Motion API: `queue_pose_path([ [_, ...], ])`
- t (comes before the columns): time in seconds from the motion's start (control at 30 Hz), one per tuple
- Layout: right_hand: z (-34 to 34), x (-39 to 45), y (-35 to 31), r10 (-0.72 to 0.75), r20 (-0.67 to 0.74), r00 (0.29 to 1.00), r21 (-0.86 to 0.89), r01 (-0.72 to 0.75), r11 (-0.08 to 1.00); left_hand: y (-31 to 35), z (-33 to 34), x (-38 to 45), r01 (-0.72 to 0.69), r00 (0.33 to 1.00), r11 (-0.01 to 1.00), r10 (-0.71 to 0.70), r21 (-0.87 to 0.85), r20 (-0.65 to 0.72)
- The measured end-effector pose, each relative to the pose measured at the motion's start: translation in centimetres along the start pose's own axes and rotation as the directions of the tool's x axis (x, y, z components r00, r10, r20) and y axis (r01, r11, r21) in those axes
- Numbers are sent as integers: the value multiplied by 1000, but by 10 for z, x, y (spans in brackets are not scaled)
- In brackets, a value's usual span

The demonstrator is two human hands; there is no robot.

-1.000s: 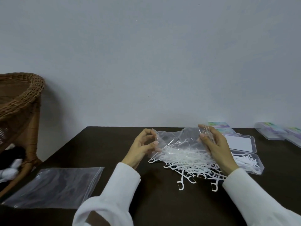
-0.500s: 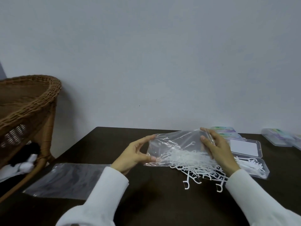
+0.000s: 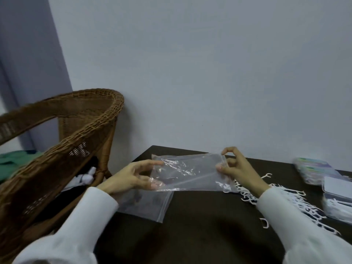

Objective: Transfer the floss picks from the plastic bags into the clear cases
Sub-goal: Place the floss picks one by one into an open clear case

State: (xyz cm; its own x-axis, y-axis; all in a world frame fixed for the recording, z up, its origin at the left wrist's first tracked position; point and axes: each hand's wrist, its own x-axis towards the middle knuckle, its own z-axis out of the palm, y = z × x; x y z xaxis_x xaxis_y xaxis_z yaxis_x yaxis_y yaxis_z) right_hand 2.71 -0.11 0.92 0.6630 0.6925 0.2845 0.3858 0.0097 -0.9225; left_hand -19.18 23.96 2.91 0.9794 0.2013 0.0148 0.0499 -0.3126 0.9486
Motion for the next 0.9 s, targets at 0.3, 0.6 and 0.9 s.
queue_pose_path([
  [0.3,99,30,-7,51,249,967,-220,6,975,-34,-60,-60,243,962,968,-230,70,-150],
  [0.6,142,23,-6,159,262,952,-706,77,704,-62,-83,-49,318,913,878,-184,357,-363],
  [0.9,170,27,2,-44,442,896,-701,375,607,-75,-47,-2,284,930,682,-24,673,-368],
])
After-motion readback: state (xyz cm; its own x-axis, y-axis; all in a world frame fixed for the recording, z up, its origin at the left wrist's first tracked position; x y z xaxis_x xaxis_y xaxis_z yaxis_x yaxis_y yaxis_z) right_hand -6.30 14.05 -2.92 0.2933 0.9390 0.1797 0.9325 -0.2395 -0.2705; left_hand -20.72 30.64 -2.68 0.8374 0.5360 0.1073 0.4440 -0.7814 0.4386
